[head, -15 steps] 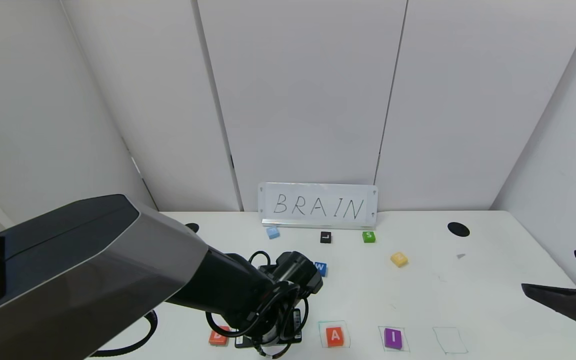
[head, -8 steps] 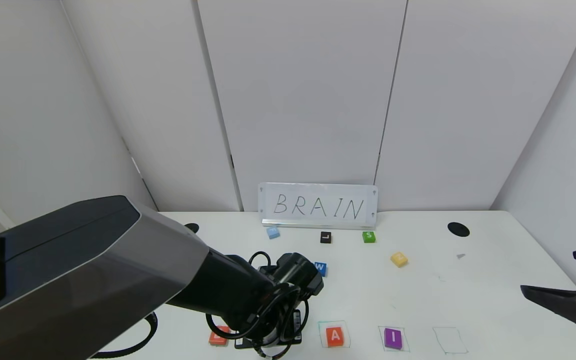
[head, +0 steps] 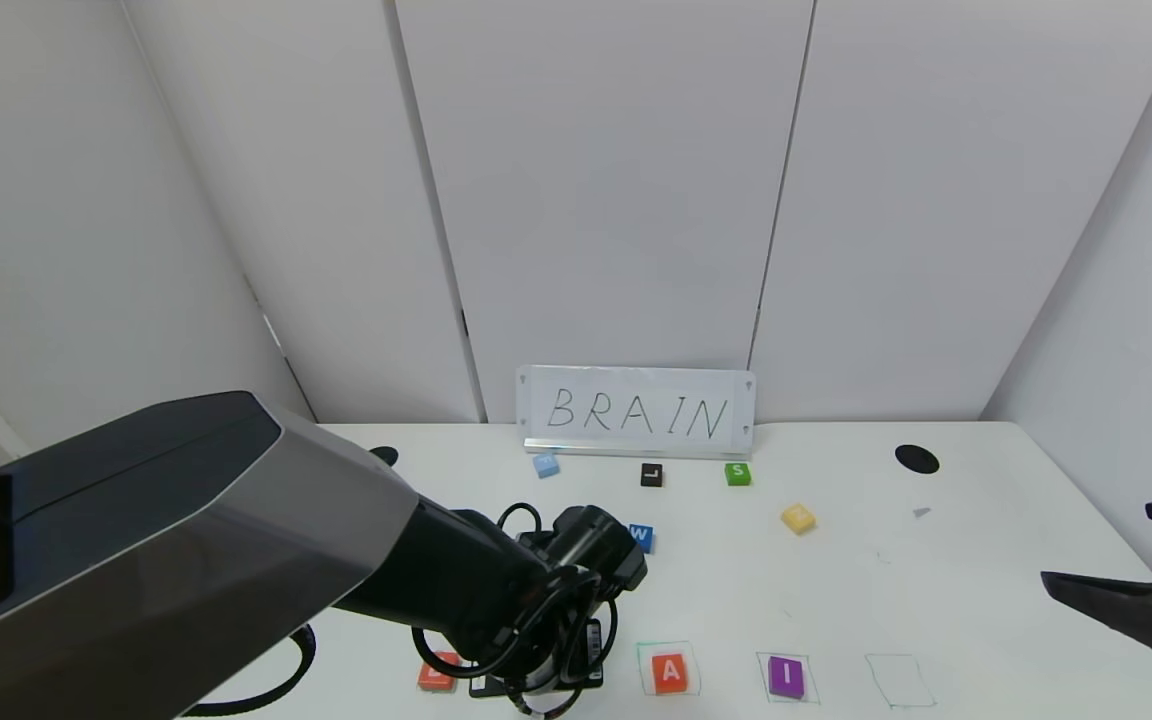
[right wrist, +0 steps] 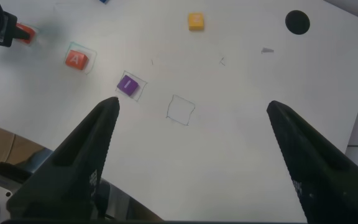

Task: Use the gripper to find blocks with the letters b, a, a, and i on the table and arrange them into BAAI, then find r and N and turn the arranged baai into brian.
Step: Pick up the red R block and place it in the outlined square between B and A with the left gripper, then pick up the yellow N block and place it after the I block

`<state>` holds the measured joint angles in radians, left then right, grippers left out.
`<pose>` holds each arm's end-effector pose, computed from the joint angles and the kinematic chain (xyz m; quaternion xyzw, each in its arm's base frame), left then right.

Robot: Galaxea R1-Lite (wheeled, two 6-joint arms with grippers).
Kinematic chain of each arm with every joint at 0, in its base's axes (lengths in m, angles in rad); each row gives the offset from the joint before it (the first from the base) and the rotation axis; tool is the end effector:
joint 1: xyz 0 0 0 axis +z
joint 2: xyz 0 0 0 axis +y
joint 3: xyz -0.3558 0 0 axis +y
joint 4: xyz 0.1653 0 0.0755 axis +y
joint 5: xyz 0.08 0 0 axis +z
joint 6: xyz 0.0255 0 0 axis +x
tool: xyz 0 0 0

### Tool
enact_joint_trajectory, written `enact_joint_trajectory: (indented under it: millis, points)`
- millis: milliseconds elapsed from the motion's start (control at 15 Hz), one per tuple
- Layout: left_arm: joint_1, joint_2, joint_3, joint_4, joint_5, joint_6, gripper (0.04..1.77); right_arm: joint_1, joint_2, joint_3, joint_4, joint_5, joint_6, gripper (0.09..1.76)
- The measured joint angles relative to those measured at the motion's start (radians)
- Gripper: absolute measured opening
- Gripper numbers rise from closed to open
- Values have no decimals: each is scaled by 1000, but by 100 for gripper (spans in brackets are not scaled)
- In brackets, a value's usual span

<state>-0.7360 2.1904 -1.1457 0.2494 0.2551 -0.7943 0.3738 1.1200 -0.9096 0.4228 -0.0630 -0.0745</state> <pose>0.2886 -0.2527 0.0839 -0.0354 0.5625 0.0299 0.8255 0.1006 0.0377 0.2972 -0.1024 0.2983 0.1583 0.9357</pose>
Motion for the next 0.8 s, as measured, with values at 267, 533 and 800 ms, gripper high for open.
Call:
enact_joint_trajectory:
  millis: [267,533,800]
  points:
    - [0,4,1,4,0,0,93,0,0,0,1,0,0,171]
    - [-3,-6,-1,3,3,0,124,10,1,4,0,0,0,171]
    - [-4,-88,-6,9,1,14,143,10,4,5,-1,-1,0,171]
